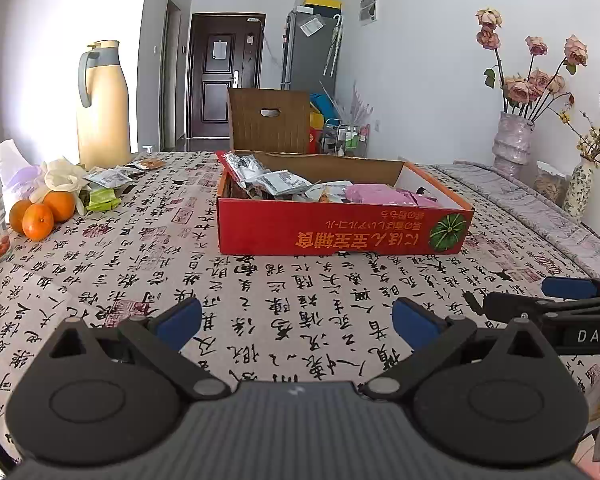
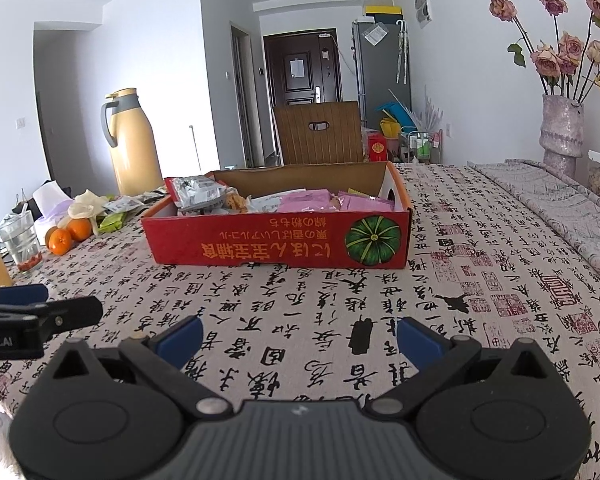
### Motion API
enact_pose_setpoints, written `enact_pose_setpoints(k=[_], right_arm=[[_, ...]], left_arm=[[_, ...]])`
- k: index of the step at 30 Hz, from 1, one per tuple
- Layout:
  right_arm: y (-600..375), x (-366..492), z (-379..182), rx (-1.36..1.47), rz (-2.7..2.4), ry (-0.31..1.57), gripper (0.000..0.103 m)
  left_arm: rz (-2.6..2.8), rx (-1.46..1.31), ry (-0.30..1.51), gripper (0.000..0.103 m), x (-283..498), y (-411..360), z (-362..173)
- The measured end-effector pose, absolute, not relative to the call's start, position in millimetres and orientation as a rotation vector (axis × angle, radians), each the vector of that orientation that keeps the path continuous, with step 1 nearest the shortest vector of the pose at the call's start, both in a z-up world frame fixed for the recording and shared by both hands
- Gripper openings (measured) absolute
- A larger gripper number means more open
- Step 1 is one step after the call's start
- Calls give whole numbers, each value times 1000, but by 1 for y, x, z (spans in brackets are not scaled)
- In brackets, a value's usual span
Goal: Organize snacks
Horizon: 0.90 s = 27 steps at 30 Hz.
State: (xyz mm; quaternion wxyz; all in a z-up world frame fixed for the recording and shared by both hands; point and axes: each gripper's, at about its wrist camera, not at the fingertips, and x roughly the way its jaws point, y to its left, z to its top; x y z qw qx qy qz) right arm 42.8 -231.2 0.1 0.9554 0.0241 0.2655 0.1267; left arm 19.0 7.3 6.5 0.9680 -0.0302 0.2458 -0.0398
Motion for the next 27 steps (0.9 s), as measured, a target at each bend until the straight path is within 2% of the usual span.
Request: enact_pose_setpoints(k=[27], right_arm=[[-231,43,0,49,257,540,103]], left_arm=[[-86,-61,495,103,18,8,7]])
